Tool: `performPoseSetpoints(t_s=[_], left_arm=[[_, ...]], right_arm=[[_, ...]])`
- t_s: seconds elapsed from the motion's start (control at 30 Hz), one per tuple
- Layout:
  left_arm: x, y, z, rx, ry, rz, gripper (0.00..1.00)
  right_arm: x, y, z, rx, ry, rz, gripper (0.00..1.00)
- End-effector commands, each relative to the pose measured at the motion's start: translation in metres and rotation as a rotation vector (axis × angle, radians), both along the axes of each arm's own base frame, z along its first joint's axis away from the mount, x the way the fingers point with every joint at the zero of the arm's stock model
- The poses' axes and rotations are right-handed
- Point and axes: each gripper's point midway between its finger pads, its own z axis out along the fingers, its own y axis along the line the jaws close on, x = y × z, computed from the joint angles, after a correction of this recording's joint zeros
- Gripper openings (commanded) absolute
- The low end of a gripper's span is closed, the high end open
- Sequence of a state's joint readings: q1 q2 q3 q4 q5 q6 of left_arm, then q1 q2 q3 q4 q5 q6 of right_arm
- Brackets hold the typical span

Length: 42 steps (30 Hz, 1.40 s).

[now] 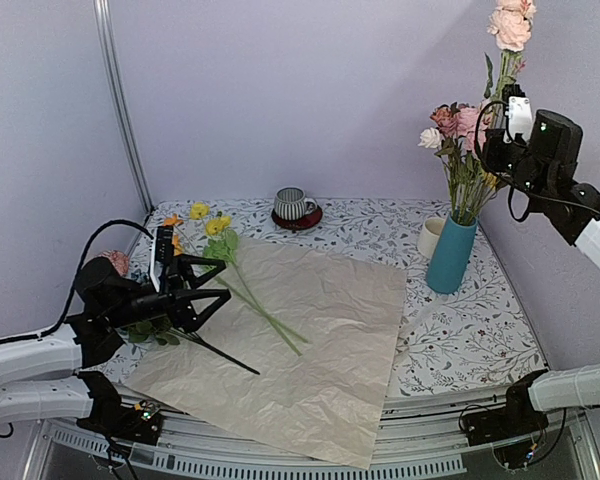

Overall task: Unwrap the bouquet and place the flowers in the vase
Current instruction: Place the fake flower in the vase.

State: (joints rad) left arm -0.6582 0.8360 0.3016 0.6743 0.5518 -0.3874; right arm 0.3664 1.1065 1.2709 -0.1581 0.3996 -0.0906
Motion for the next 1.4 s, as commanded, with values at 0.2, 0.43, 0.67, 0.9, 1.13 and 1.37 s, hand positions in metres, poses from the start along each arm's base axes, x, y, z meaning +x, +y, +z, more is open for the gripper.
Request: performPoseSetpoints(t_s=[0.2, 0.43, 0.67, 0.9, 1.13, 1.37], left_arm=[[-0.001, 0.001, -0.002, 0.020, -0.008, 0.018, 0.97], [0.000, -0.003, -0.002, 0.030, 0.009, 0.003, 0.97], [0.002, -0.004, -0.001, 0.036, 0.010, 0.006, 0.97], [0.004, -0.008, -0.003, 0.043, 0.023, -0.006, 0.96], [0.015, -0.011, -0.009, 0.068, 0.060, 0.025, 0.96], [0.023, -0.011, -0.014, 0.080, 0.093, 0.052, 0.96]], right_arm=[[0.016, -0.006, -0.050, 0.055, 0.100, 0.024, 0.01], [0.033, 0.000, -0.094, 0.105, 0.175, 0.033, 0.02], [0.040, 0.003, -0.123, 0.110, 0.232, 0.034, 0.29], [0.030, 0.000, -0.112, 0.115, 0.216, 0.034, 0.65], [0.013, -0.003, -0.091, 0.141, 0.230, 0.040, 0.89], [-0.021, -0.009, -0.035, 0.235, 0.162, 0.064, 0.99]])
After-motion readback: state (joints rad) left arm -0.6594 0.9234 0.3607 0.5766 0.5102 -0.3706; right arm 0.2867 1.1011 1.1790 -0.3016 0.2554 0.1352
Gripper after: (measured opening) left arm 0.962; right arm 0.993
